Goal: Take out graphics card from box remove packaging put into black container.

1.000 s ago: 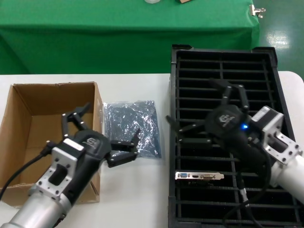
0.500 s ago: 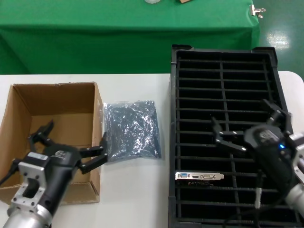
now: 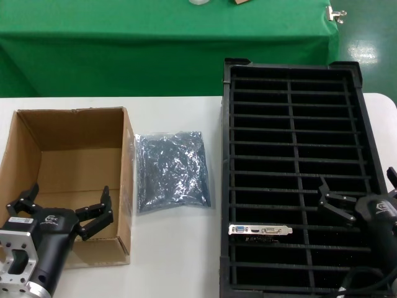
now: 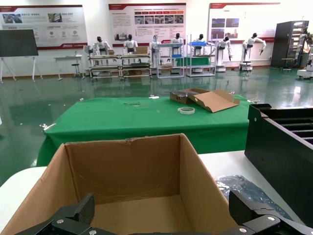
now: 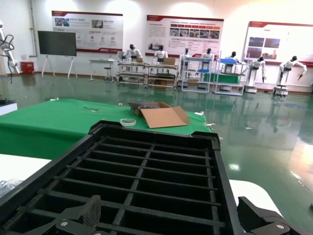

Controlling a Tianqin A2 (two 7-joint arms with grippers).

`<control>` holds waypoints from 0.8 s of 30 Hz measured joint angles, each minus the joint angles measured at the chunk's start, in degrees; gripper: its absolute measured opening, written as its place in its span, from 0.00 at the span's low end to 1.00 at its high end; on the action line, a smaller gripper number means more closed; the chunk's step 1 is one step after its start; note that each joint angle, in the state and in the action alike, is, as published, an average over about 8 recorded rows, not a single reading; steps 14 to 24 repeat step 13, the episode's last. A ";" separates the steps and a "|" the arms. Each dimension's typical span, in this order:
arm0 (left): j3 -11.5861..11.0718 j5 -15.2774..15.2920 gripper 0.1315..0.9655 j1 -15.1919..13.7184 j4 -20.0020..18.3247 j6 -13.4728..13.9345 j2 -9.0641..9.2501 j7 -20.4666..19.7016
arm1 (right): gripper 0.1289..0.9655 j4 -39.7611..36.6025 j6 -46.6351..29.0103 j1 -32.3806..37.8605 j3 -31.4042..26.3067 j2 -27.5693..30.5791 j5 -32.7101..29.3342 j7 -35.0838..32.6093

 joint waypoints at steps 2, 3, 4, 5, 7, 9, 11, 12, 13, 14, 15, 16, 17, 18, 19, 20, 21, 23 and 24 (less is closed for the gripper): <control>0.00 -0.05 1.00 0.01 0.02 -0.04 -0.01 0.02 | 1.00 -0.01 0.05 -0.03 0.02 -0.01 0.03 -0.02; 0.00 -0.06 1.00 0.01 0.02 -0.04 -0.01 0.02 | 1.00 -0.01 0.06 -0.04 0.02 -0.01 0.03 -0.03; 0.00 -0.06 1.00 0.01 0.02 -0.05 -0.01 0.02 | 1.00 -0.01 0.06 -0.04 0.02 -0.02 0.04 -0.03; 0.00 -0.06 1.00 0.01 0.02 -0.05 -0.01 0.03 | 1.00 -0.02 0.06 -0.04 0.03 -0.02 0.04 -0.03; 0.00 -0.07 1.00 0.01 0.02 -0.05 -0.01 0.03 | 1.00 -0.02 0.07 -0.05 0.03 -0.02 0.04 -0.03; 0.00 -0.07 1.00 0.02 0.02 -0.05 -0.01 0.03 | 1.00 -0.02 0.07 -0.05 0.03 -0.02 0.04 -0.03; 0.00 -0.07 1.00 0.02 0.02 -0.05 -0.01 0.03 | 1.00 -0.02 0.07 -0.05 0.03 -0.02 0.04 -0.03; 0.00 -0.07 1.00 0.02 0.02 -0.05 -0.01 0.03 | 1.00 -0.02 0.07 -0.05 0.03 -0.02 0.04 -0.03; 0.00 -0.07 1.00 0.02 0.02 -0.05 -0.01 0.03 | 1.00 -0.02 0.07 -0.05 0.03 -0.02 0.04 -0.03; 0.00 -0.07 1.00 0.02 0.02 -0.05 -0.01 0.03 | 1.00 -0.02 0.07 -0.05 0.03 -0.02 0.04 -0.03; 0.00 -0.07 1.00 0.02 0.02 -0.05 -0.01 0.03 | 1.00 -0.02 0.07 -0.05 0.03 -0.02 0.04 -0.03; 0.00 -0.07 1.00 0.02 0.02 -0.05 -0.01 0.03 | 1.00 -0.02 0.07 -0.05 0.03 -0.02 0.04 -0.03; 0.00 -0.07 1.00 0.02 0.02 -0.05 -0.01 0.03 | 1.00 -0.02 0.07 -0.05 0.03 -0.02 0.04 -0.03; 0.00 -0.07 1.00 0.02 0.02 -0.05 -0.01 0.03 | 1.00 -0.02 0.07 -0.05 0.03 -0.02 0.04 -0.03; 0.00 -0.07 1.00 0.02 0.02 -0.05 -0.01 0.03 | 1.00 -0.02 0.07 -0.05 0.03 -0.02 0.04 -0.03; 0.00 -0.07 1.00 0.02 0.02 -0.05 -0.01 0.03 | 1.00 -0.02 0.07 -0.05 0.03 -0.02 0.04 -0.03; 0.00 -0.07 1.00 0.02 0.02 -0.05 -0.01 0.03 | 1.00 -0.02 0.07 -0.05 0.03 -0.02 0.04 -0.03; 0.00 -0.07 1.00 0.02 0.02 -0.05 -0.01 0.03 | 1.00 -0.02 0.07 -0.05 0.03 -0.02 0.04 -0.03; 0.00 -0.07 1.00 0.02 0.02 -0.05 -0.01 0.03 | 1.00 -0.02 0.07 -0.05 0.03 -0.02 0.04 -0.03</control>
